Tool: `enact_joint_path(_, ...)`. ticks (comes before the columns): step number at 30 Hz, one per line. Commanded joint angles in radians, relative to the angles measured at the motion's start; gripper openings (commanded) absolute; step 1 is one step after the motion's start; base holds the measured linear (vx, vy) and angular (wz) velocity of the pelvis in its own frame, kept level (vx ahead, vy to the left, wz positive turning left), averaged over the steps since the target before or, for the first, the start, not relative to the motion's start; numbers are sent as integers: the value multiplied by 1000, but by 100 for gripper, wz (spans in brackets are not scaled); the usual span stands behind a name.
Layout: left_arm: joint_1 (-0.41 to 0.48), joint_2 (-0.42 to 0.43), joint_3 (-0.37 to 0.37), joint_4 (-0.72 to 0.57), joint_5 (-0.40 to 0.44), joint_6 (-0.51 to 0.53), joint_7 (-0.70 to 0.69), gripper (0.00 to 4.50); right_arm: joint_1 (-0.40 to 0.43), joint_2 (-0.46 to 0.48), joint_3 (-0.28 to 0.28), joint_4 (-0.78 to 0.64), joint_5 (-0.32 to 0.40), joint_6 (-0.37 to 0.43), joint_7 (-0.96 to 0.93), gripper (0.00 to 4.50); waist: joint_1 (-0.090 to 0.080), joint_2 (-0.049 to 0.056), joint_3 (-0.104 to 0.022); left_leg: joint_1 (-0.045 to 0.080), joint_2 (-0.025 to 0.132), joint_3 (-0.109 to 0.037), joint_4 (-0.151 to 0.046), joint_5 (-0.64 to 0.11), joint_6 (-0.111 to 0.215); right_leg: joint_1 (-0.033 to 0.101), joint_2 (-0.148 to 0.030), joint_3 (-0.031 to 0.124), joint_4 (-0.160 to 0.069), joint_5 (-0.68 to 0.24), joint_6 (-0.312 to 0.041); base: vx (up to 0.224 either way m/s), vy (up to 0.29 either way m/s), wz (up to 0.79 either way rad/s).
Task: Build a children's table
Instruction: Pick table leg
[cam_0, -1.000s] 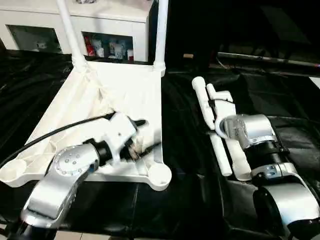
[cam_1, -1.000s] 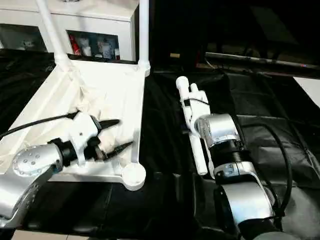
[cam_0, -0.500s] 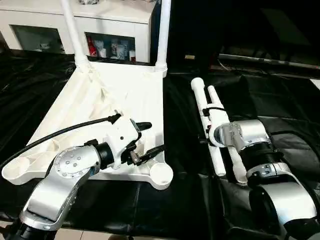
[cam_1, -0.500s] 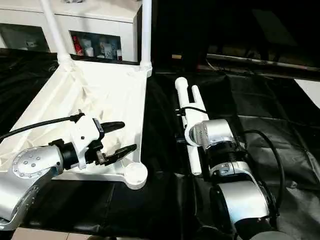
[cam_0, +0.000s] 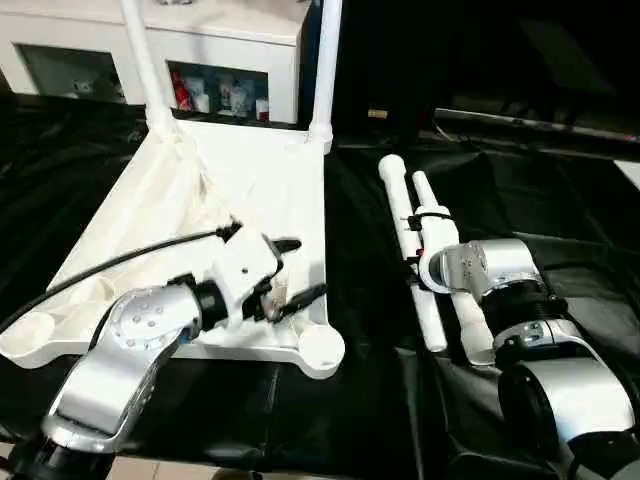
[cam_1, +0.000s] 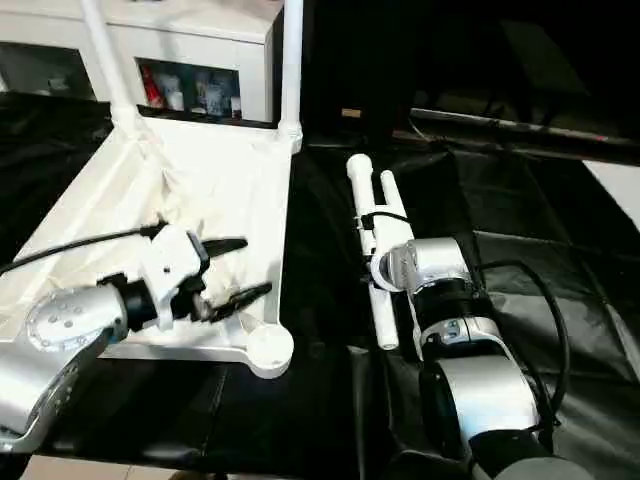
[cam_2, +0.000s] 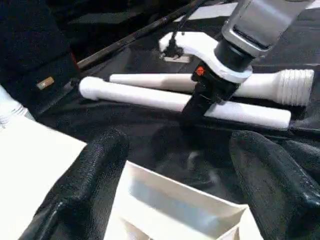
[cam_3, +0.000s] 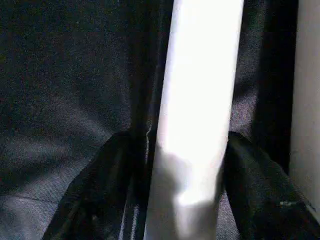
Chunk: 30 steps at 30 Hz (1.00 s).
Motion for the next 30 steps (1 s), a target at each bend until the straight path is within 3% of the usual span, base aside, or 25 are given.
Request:
enact_joint_path(1,-3,8,-22,10,4,-13,-22,372,-9,-2,-13,11,13,-8,-7,244,3,14,-62,34,54,-14,-71,-169,-92,24,-93,46,-81,38,-161,0,0,0)
enact_joint_path(2,-3,9,-24,14,2,-18,-30,372,-8,-1,-17,10,13,-9,-10,236,4,15,-63,34,54,-14,-70,-163,-91,25,-93,46,-80,50,-163,0,0,0)
enact_joint_path(4,-3,5,-25,22,-19,-23,-53,372,-3,0,-20,-1,11,-2,-9,212,1,27,-62,35,53,-15,-71,-178,-101,22,-90,46,-82,52,-163,0,0,0)
enact_joint_path(7,-3,-9,-26,37,-37,-23,-62,372,12,-2,-23,-12,12,-3,-12,193,1,30,-61,36,53,-15,-71,-207,-110,24,-90,47,-82,37,-173,0,0,0)
enact_joint_path(8,-1,-18,-26,44,-47,-20,-64,372,19,-4,-31,-20,16,-3,-15,183,2,38,-62,38,54,-17,-71,-211,-113,23,-92,47,-81,34,-175,0,0,0)
enact_joint_path(10,3,-26,-21,46,-62,-5,-66,372,25,-6,-40,-31,22,2,-19,168,0,35,-62,38,54,-17,-73,-218,-115,25,-89,47,-81,38,-174,0,0,0)
enact_joint_path(17,19,-31,-2,50,-100,30,-77,438,50,-9,-71,-79,41,7,-32,150,1,33,-62,36,54,-17,-73,-202,-106,27,-89,46,-81,62,-175,0,0,0)
enact_joint_path(20,29,-26,9,50,-95,24,-69,449,74,-5,-88,-141,54,-13,-35,149,4,24,-61,37,55,-15,-73,-196,-98,28,-92,47,-83,47,-172,0,0,0)
enact_joint_path(22,32,-24,17,48,-100,22,-67,450,86,0,-89,-175,60,-29,-31,148,5,26,-61,36,55,-16,-73,-188,-94,27,-92,47,-83,49,-164,0,0,0)
enact_joint_path(24,30,-30,32,42,-109,30,-51,450,98,7,-113,-229,85,-7,-30,148,5,16,-61,35,55,-15,-74,-183,-89,29,-90,47,-84,50,-162,0,0,0)
enact_joint_path(26,26,-39,45,43,-107,24,-33,450,114,14,-125,-279,98,0,-31,148,7,29,-60,36,54,-17,-75,-183,-87,26,-91,47,-83,37,-157,0,0,0)
enact_joint_path(28,17,-59,71,57,-109,28,3,450,146,34,-149,-345,119,-41,-39,148,4,33,-60,38,56,-17,-76,-194,-94,25,-90,49,-86,50,-152,0,0,0)
enact_joint_path(30,-4,-107,108,70,-141,83,66,450,184,62,-203,-435,174,-153,-16,148,4,33,-60,37,55,-15,-75,-203,-97,24,-91,50,-84,59,-151,0,0,0)
